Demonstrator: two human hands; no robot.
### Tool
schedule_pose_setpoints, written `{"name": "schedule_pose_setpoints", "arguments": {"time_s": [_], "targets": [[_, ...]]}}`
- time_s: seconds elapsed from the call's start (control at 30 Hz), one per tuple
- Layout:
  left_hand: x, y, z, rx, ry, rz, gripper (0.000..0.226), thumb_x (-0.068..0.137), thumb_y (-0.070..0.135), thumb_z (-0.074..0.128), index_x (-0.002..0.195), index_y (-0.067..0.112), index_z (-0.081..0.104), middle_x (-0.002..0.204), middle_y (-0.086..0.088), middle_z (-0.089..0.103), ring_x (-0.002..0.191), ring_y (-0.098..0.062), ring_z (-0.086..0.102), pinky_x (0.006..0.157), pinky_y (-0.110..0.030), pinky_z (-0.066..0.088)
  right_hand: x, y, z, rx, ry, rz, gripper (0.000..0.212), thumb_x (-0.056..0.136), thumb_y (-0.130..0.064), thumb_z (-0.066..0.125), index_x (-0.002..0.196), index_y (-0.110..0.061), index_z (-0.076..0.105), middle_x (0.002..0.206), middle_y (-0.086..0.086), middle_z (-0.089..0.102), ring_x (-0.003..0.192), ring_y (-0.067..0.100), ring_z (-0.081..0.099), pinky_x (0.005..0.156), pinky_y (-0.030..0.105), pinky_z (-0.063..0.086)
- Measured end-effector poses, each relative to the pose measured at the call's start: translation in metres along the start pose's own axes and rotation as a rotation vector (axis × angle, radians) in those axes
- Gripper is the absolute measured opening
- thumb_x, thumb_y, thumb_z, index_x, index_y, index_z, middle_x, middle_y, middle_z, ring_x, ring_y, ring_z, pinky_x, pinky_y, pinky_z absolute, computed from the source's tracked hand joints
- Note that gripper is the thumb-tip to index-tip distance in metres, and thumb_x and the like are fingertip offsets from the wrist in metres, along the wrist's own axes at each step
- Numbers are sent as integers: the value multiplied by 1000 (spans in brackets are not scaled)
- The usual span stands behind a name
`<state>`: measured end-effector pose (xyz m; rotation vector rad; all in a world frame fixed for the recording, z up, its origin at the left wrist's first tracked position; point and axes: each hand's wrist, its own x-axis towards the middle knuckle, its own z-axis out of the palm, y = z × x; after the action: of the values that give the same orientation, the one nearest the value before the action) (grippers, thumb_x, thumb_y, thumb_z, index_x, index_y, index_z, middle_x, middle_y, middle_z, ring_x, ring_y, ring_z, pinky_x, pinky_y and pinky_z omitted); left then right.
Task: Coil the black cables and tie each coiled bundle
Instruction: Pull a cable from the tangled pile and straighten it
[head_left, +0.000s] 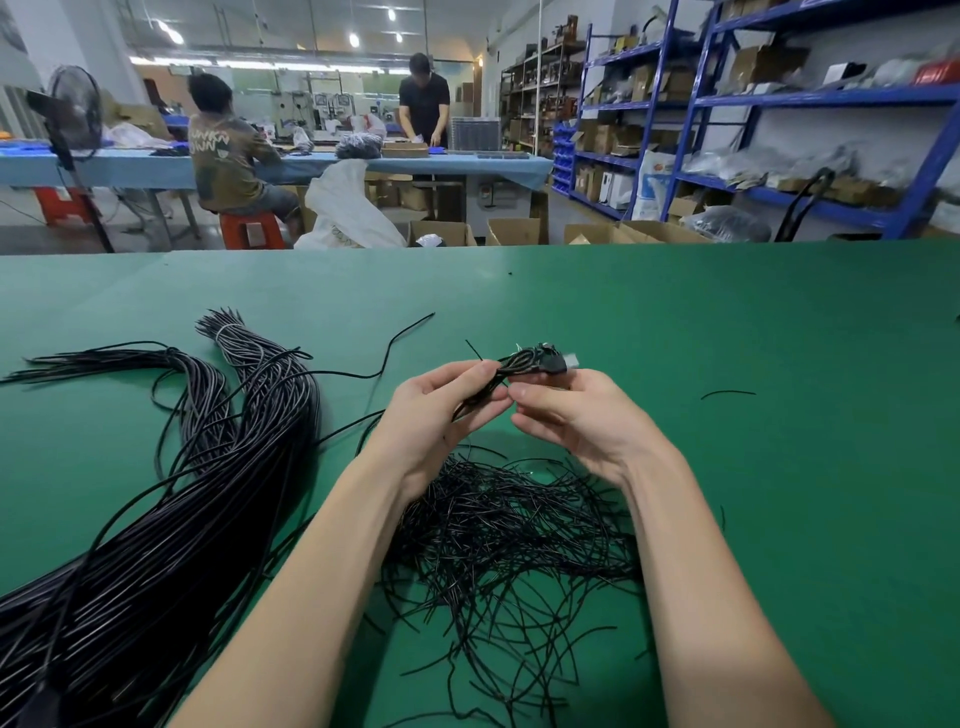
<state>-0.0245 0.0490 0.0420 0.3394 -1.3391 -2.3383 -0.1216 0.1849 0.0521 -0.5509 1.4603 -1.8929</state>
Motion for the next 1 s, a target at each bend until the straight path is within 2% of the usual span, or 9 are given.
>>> {"name": "schedule_pose_setpoints", "arguments": {"time_s": [0.1,0.2,0.27,0.37,0.47,0.67,0.83,1.0], "targets": [[0,1,1,35,-12,-30,19,82,9,72,96,-4,72,88,-16,73,80,-18,72,76,-23,59,0,-2,-5,-116,-18,-11,10,89,2,72,91,-8,75,83,1,76,69,6,68,63,17,56],[0,3,2,44,-26,-31,19,77,12,74,90,-1,77,88,-17,73,82,-19,73,76,-23,59,1,-4,-9,-216,-22,-13,5,90,-8,75,94,-6,78,74,-1,68,60,4,60,59,15,53],[0,5,2,31,-49,-37,13,81,10,72,85,1,79,86,-15,73,83,-19,73,77,-24,59,1,-1,-10,-148,-40,24,7,88,-9,75,93,-5,78,72,0,67,58,5,58,57,15,53],[-2,6,2,10,-103,-71,12,78,12,72,82,5,81,84,-11,74,80,-17,72,77,-24,59,-2,4,-11,130,-95,72,12,76,-4,73,88,-1,74,77,6,68,62,9,62,58,16,56],[-4,8,2,18,-163,-95,13,76,13,73,82,6,81,84,-11,74,78,-16,72,78,-23,58,-4,7,-13,259,-152,66,12,73,-2,69,80,-1,79,81,10,71,64,11,67,61,17,58],[-5,13,-1,16,-197,-79,14,77,13,73,87,5,80,82,-12,72,80,-18,73,77,-22,58,-8,13,-16,286,-212,114,12,76,-1,70,82,-6,79,80,9,71,64,12,69,60,18,59],[-3,10,-1,15,-194,-54,13,78,14,73,86,7,81,81,-11,72,80,-17,73,79,-22,58,-7,13,-13,262,-190,72,13,74,-2,72,84,-6,79,82,8,72,66,12,69,62,20,60],[-5,9,-4,105,-262,-39,14,78,15,74,88,8,81,91,-12,75,84,-18,73,79,-21,57,-6,17,-9,345,-207,114,16,79,-6,65,83,-2,80,79,9,69,63,9,64,54,15,56]]}}
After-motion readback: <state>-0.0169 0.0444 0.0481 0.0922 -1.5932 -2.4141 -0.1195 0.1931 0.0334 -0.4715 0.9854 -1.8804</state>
